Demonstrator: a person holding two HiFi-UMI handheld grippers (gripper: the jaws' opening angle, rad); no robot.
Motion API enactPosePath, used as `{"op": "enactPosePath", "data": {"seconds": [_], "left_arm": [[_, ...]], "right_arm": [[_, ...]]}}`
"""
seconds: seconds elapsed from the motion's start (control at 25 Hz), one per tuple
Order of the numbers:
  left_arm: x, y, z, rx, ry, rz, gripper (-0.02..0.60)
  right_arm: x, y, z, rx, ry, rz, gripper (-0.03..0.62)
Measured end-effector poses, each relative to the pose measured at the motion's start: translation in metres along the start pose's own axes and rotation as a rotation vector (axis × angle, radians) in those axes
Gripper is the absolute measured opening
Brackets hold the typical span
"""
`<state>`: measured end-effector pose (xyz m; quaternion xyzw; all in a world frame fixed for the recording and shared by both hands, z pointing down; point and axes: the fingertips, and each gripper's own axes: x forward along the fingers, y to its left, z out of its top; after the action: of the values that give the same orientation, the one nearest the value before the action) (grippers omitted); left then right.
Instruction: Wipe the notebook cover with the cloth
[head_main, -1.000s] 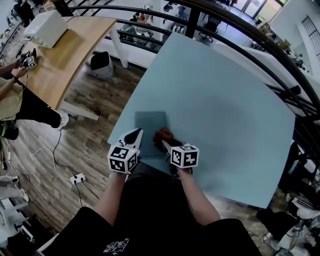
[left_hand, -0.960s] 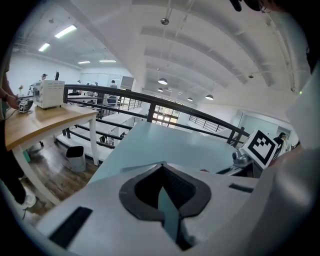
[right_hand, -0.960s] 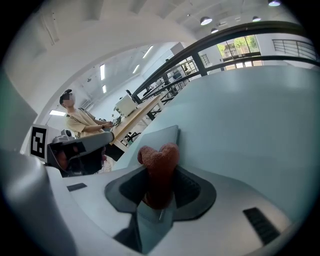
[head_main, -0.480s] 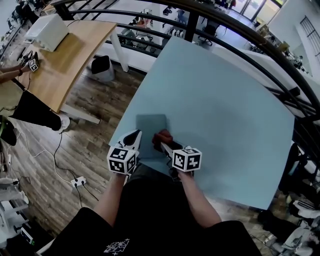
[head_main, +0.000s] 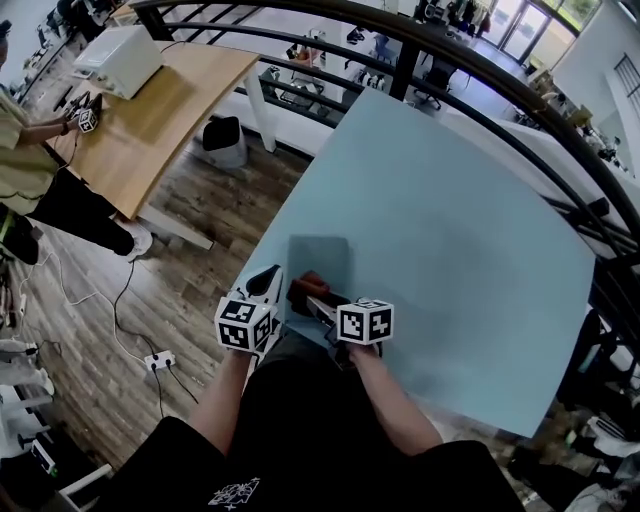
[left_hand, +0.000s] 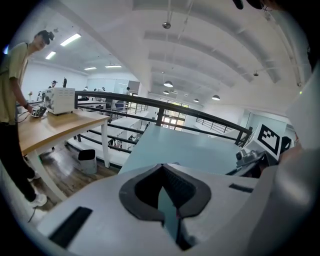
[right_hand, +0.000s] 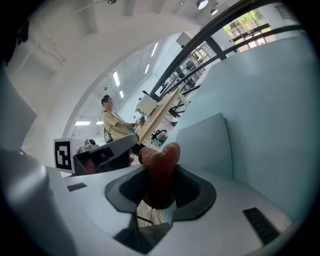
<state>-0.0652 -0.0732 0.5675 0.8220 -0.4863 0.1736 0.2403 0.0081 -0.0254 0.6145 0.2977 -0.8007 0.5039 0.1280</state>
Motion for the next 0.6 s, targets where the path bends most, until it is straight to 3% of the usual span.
{"op": "enactPosePath", "data": {"seconds": [0.44,0.6], "left_arm": [[-0.015,0.02,-0.011,-0.033,0.006,0.055,0.008],[-0.013,0.02,-0.013,-0.037,0.013,0.054,0.008]], "right_arm": [[0.036,0.029,-0.035,0.073,0.154,0.111,0.132],[0.045,0.023,-0.049,0.067,0.21,0.077,0.132]]}}
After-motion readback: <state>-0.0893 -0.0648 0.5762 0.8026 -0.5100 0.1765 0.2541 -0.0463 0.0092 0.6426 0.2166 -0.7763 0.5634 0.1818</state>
